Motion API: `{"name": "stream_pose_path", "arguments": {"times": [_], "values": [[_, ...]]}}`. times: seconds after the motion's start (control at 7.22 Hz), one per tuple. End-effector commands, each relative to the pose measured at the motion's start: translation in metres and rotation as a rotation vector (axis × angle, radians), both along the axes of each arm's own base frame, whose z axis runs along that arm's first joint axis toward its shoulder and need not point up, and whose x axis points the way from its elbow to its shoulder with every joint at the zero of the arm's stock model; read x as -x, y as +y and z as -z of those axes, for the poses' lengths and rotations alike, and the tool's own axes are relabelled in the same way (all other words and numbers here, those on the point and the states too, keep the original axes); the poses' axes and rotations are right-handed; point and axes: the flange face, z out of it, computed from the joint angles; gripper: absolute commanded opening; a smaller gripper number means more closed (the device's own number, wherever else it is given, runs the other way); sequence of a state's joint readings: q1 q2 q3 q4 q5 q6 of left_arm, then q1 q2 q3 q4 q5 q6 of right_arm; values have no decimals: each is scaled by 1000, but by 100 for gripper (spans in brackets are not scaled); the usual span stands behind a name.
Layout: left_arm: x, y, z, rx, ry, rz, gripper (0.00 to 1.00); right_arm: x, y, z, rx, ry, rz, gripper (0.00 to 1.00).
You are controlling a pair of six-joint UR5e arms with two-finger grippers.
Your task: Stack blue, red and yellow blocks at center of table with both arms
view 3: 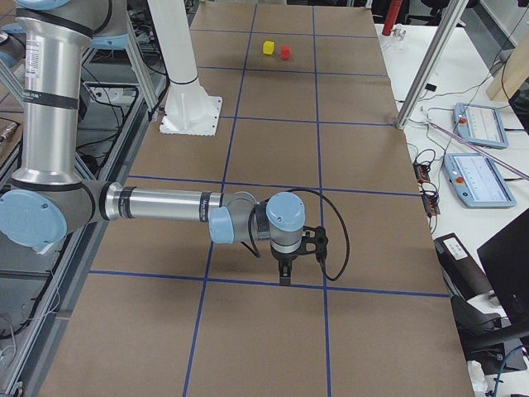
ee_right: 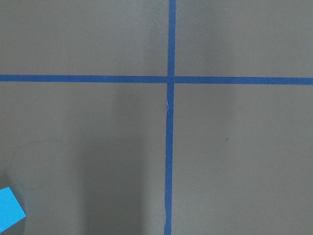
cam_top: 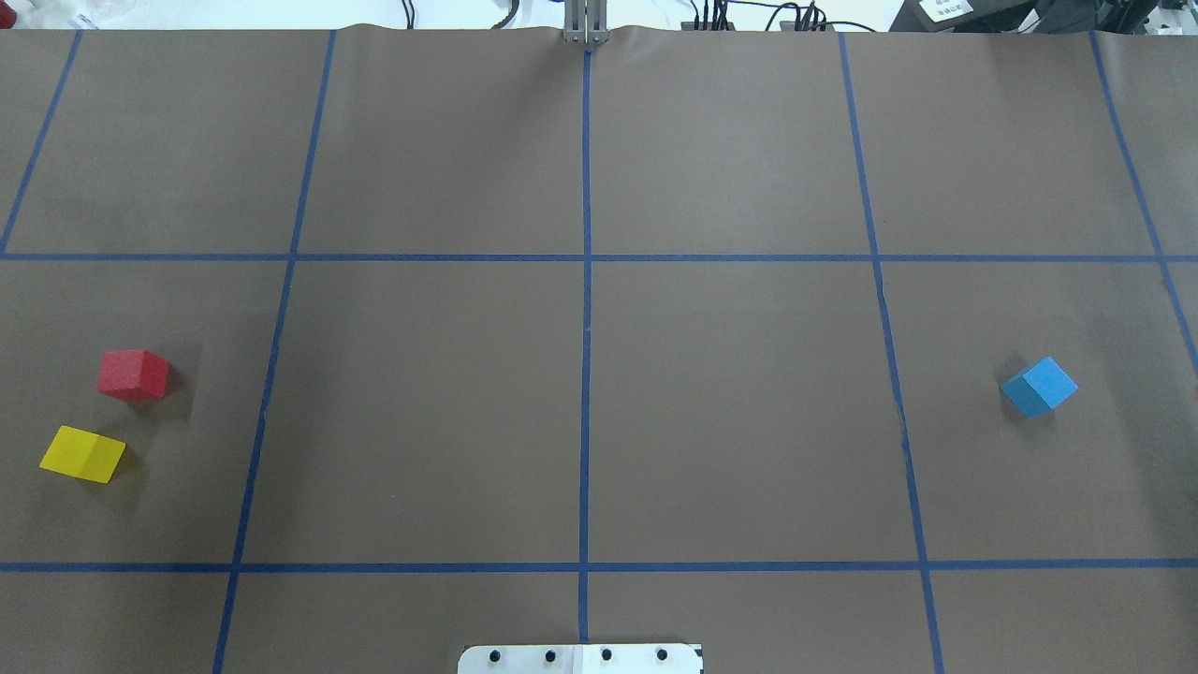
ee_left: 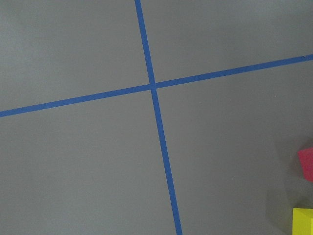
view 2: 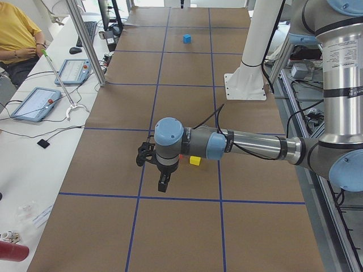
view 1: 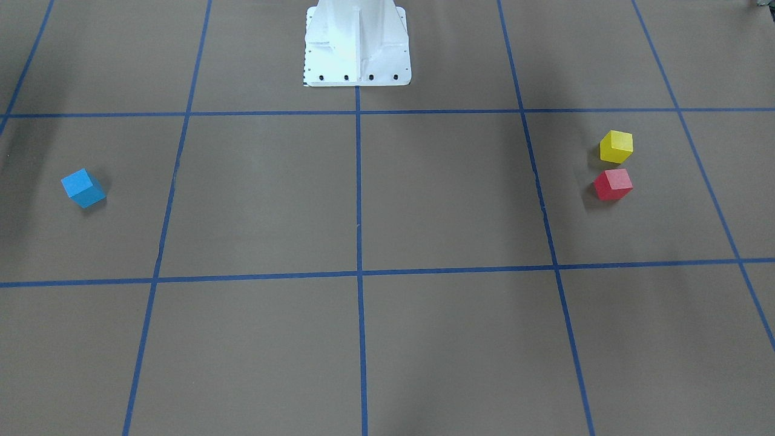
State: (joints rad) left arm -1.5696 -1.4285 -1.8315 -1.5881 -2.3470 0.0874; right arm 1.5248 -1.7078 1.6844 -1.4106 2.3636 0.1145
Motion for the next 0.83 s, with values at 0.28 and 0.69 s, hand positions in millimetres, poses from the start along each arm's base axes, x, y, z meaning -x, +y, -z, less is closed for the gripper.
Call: {"name": "stream_pose_path", "arguments": {"times": [0.28,0.69], "values": [[0,-15,26,-63,-3,-1,100,0,-2,4,-27,2,4,100],[-11,-51,63,-244,2,-23,100,27,-21,45,-234,-58,16,100]]}}
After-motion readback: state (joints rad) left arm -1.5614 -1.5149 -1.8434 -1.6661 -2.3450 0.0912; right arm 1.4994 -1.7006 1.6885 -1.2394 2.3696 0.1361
